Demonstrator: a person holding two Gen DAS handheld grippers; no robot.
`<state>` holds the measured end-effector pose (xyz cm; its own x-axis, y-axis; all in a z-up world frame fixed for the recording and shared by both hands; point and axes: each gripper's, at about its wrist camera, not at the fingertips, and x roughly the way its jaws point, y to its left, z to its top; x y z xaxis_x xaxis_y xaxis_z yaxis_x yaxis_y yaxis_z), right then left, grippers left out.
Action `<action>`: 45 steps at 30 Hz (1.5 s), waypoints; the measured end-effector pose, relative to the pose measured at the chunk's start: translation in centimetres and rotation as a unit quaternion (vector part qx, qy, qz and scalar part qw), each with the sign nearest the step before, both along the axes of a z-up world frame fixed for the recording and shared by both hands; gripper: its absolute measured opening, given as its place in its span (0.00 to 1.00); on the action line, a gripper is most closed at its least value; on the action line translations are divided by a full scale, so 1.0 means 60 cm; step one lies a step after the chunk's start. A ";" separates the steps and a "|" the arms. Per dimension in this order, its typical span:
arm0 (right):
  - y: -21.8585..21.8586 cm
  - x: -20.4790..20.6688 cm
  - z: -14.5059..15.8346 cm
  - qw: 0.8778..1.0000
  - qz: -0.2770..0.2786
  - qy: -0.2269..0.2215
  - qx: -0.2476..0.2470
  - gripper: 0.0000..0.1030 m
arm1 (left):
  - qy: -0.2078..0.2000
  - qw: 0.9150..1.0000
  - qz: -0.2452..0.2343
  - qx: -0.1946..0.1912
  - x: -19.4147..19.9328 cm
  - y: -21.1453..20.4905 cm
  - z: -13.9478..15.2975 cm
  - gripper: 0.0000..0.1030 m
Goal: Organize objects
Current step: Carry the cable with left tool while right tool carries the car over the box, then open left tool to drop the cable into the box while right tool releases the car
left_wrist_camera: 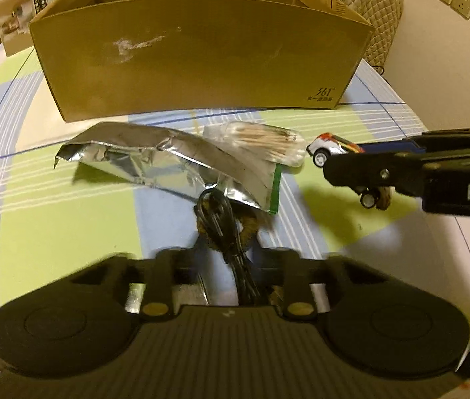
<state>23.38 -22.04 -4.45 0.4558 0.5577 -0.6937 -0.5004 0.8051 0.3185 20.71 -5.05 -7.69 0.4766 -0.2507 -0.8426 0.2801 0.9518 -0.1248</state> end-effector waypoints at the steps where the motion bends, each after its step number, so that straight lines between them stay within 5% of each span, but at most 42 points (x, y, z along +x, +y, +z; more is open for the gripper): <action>1: -0.001 0.000 0.001 1.000 -0.001 -0.001 0.001 0.26 | 0.001 1.000 0.004 -0.003 -0.001 0.004 0.002 0.11; 13: -0.001 -0.003 0.021 0.999 -0.016 -0.025 0.019 0.26 | -0.039 0.998 0.031 -0.045 -0.028 0.047 0.081 0.10; 20: 0.003 0.000 0.058 0.996 -0.033 -0.083 0.018 0.26 | -0.073 0.996 0.025 -0.053 -0.006 0.054 0.138 0.10; 33: 0.006 0.106 0.152 0.978 -0.126 -0.165 0.026 0.26 | -0.141 0.989 0.005 -0.042 0.116 0.030 0.232 0.10; 45: 0.012 0.178 0.120 0.975 -0.157 -0.155 0.017 0.26 | -0.167 0.986 0.006 -0.019 0.226 0.024 0.256 0.10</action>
<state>34.06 -21.29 2.77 0.7928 0.3779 -0.4782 -0.3080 0.9254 0.2207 34.27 -3.58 7.68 0.7292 -0.2714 -0.6282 0.3001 0.9518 -0.0629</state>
